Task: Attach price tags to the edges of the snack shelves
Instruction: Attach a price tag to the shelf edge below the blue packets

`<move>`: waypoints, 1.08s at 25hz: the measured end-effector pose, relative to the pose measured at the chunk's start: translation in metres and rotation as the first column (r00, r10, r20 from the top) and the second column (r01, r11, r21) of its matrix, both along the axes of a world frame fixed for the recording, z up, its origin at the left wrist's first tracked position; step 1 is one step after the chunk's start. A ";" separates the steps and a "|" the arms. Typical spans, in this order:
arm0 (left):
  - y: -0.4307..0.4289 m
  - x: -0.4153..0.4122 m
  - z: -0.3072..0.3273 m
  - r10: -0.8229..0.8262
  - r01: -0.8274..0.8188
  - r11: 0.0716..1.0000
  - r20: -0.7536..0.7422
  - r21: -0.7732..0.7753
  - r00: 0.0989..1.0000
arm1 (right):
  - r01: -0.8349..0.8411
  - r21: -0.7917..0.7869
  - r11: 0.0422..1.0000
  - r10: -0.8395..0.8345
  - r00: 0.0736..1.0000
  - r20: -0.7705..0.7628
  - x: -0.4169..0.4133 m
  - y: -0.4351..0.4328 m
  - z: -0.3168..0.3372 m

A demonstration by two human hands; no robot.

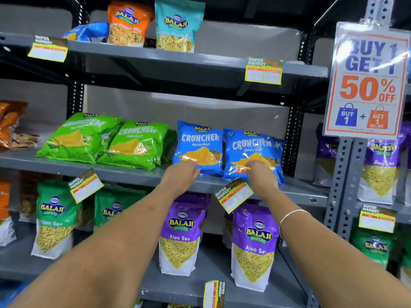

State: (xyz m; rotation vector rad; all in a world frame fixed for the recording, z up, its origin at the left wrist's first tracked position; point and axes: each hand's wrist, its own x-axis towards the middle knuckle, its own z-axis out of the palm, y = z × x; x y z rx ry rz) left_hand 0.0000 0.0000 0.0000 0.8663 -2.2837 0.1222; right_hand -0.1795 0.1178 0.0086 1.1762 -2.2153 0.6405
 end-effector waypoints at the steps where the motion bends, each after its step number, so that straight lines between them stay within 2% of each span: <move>1: -0.003 -0.011 -0.007 -0.073 0.068 0.984 0.029 0.165 0.997 | -0.016 0.025 1.000 0.014 0.997 0.076 -0.004 -0.004 -0.004; 3: -0.009 -0.028 -0.025 -0.187 0.190 0.871 -0.051 0.452 0.981 | -0.066 0.008 0.998 0.063 0.983 0.172 -0.007 -0.011 -0.011; 6: -0.007 -0.056 -0.050 -0.171 0.333 0.542 -0.286 0.772 0.943 | -0.121 -0.002 0.993 0.118 0.968 0.222 -0.008 -0.020 -0.022; 8: -0.003 -0.074 -0.061 -0.066 0.483 0.347 -0.493 0.804 0.868 | -0.123 -0.046 0.991 0.130 0.969 0.210 -0.008 -0.022 -0.024; 10: -0.001 -0.090 -0.069 0.078 0.592 0.281 -0.633 0.755 0.770 | -0.110 -0.104 0.988 0.131 0.968 0.215 -0.010 -0.024 -0.028; 12: -0.002 -0.098 -0.075 0.158 0.592 0.363 -0.674 0.719 0.722 | -0.107 -0.149 0.983 0.142 0.959 0.244 -0.008 -0.021 -0.033; 15: -0.001 -0.093 -0.071 0.079 0.481 0.579 -0.632 0.658 0.771 | -0.109 -0.292 0.950 0.211 0.914 0.346 -0.013 -0.010 -0.047; 18: 0.001 -0.086 -0.059 -0.055 0.388 0.726 -0.515 0.568 0.856 | -0.050 -0.425 0.904 0.269 0.838 0.475 -0.017 0.000 -0.057; 22: -0.005 -0.092 -0.060 -0.055 0.301 0.809 -0.445 0.504 0.894 | 0.013 -0.452 0.892 0.262 0.799 0.541 -0.016 -0.006 -0.062; 27: -0.011 -0.097 -0.065 -0.078 0.321 0.833 -0.479 0.450 0.875 | 0.074 -0.496 0.865 0.245 0.801 0.546 -0.021 -0.018 -0.068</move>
